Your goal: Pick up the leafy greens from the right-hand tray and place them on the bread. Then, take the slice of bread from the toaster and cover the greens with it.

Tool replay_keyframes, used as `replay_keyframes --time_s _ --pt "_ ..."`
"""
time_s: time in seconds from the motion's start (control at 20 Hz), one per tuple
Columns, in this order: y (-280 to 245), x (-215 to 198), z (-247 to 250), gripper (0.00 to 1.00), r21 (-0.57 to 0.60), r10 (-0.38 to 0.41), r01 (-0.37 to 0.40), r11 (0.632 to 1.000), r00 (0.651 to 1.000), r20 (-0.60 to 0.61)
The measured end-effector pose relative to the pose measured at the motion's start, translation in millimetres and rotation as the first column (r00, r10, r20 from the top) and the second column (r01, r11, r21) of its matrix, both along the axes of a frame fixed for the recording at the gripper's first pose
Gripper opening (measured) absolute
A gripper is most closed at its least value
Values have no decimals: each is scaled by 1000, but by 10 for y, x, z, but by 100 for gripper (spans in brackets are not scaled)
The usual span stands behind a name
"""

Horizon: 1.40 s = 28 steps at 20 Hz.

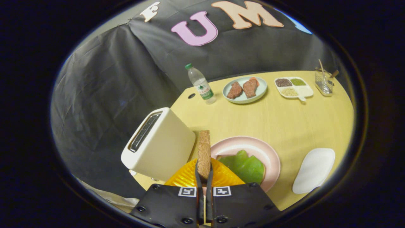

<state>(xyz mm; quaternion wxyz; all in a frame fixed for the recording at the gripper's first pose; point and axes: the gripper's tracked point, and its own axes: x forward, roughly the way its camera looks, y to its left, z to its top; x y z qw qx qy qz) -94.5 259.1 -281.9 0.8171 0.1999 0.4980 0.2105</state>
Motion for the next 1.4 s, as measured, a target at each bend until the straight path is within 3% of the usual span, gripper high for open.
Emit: replay_keyframes --time_s 0.1,0.35,0.7,0.95,1.2,1.4 --pt "-98 -38 -95 5 -7 -24 24 1000 1000 -19" --pt "-376 -78 -326 17 -94 -32 29 995 999 -29" --pt "-604 -143 -557 66 -205 12 -20 979 999 -42" --pt "-697 -115 -429 100 -201 36 -39 979 999 -15" --pt "-943 202 49 100 -198 15 17 980 987 159" --pt "-1294 489 526 100 -195 -48 115 974 948 316"
